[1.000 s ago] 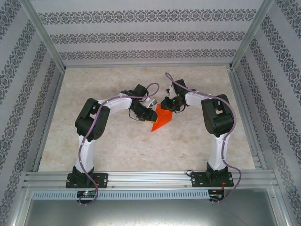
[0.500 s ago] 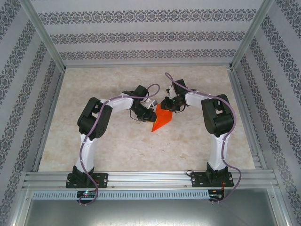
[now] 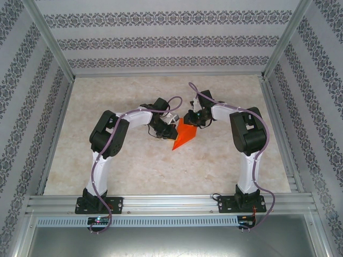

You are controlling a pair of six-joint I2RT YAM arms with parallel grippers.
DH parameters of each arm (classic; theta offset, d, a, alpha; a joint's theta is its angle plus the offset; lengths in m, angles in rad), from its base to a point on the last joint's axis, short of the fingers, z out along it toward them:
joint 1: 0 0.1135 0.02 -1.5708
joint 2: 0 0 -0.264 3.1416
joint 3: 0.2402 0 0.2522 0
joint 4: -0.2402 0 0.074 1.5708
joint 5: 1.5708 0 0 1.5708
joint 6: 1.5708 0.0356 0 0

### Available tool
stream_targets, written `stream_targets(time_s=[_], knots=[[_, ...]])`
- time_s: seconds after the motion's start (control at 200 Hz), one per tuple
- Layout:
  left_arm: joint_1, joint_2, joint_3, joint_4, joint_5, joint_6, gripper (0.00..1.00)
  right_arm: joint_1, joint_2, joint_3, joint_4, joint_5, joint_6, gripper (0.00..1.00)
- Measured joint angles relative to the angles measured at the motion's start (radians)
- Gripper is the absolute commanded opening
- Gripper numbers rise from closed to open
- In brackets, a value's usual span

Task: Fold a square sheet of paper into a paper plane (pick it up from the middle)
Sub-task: Fourth fold the wing at the center of the table.

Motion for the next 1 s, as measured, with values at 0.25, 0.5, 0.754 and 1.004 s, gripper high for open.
stream_targets(time_s=[0.25,0.5,0.754,1.004], knots=[[0.000,0.009,0.007,-0.005,-0.008,0.001,0.11,0.000,0.000,0.000,0.000,0.000,0.000,0.21],[0.000,0.011,0.019,-0.024,-0.025,0.009,0.10,0.000,-0.001,0.000,0.001,-0.001,0.000,0.23],[-0.007,0.018,0.034,-0.045,-0.038,0.032,0.10,0.000,-0.023,-0.007,0.010,0.000,0.002,0.25],[-0.009,0.021,0.040,-0.055,-0.044,0.047,0.11,-0.006,-0.097,-0.047,0.054,-0.028,0.040,0.24]])
